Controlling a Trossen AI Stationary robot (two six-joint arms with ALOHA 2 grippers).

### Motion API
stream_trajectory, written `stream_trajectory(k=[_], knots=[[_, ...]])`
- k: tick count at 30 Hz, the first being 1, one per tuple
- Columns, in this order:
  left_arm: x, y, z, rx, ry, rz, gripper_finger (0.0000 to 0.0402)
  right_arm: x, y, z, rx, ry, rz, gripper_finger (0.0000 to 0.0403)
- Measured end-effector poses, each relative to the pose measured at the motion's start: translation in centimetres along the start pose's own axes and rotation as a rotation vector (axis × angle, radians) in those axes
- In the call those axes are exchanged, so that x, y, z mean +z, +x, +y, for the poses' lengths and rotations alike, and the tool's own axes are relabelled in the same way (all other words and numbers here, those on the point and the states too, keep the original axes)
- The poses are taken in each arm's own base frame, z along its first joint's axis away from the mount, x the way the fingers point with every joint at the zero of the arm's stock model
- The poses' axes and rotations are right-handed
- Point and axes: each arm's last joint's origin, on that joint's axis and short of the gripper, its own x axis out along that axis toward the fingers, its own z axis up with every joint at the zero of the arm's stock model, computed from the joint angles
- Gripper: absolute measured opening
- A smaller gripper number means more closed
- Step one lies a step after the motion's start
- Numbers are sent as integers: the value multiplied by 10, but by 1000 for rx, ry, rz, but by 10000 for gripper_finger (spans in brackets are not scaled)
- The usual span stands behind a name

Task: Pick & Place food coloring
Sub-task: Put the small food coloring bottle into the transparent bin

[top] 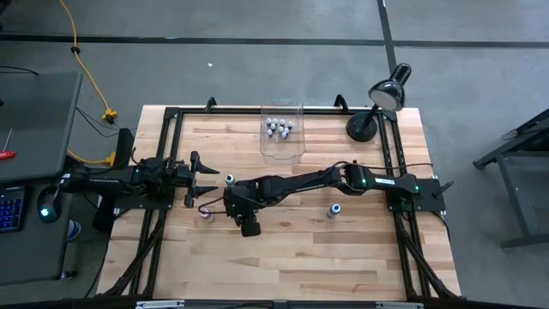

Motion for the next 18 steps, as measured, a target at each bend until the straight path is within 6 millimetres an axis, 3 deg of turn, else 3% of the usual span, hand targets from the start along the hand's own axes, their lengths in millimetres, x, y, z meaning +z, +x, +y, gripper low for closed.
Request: stream_trajectory(k=[18], knots=[[0,0,0,-1,0,0,239,-4,10,-4,-2,7,16,144]])
